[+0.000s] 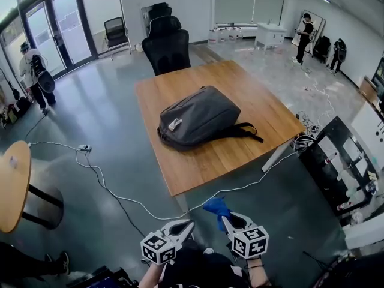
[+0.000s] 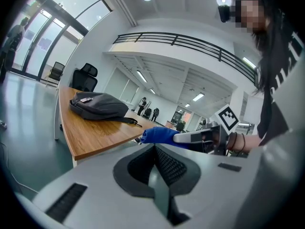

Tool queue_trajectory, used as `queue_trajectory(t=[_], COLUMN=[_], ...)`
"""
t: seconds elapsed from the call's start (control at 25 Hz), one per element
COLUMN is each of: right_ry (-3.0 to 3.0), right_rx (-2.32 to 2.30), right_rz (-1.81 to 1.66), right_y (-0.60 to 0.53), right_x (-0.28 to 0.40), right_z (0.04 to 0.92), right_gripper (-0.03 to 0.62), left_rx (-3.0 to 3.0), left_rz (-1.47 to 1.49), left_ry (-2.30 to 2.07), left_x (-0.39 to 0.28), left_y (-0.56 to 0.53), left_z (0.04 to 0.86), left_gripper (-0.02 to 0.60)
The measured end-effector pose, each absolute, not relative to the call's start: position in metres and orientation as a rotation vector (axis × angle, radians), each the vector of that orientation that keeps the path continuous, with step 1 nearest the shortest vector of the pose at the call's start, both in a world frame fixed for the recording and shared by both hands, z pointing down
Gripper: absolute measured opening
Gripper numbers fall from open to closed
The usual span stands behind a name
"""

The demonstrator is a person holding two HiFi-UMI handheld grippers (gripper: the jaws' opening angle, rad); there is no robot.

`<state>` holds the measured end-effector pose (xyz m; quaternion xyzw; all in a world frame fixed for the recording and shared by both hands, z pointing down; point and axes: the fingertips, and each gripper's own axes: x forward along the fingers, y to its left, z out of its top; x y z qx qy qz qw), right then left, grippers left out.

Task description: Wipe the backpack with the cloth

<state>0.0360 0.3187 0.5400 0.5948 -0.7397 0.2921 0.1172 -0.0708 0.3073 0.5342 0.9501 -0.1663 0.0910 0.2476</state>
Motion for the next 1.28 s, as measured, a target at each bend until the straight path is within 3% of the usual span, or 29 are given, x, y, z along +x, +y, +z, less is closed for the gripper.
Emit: queue_trajectory(t=[1.28], right_ry=[-2.248], right_rx=[1.637], right_rz=[0.776], right_y=[0.379], right_x=[0.019], right_z=[0.541], right_gripper=[0.063], left_rx=[2.639], left_rz=[0.310], left_ry=[-0.528], left_x=[-0.064], left_y=[0.363], left_z=[0.532], left_gripper=[0.000])
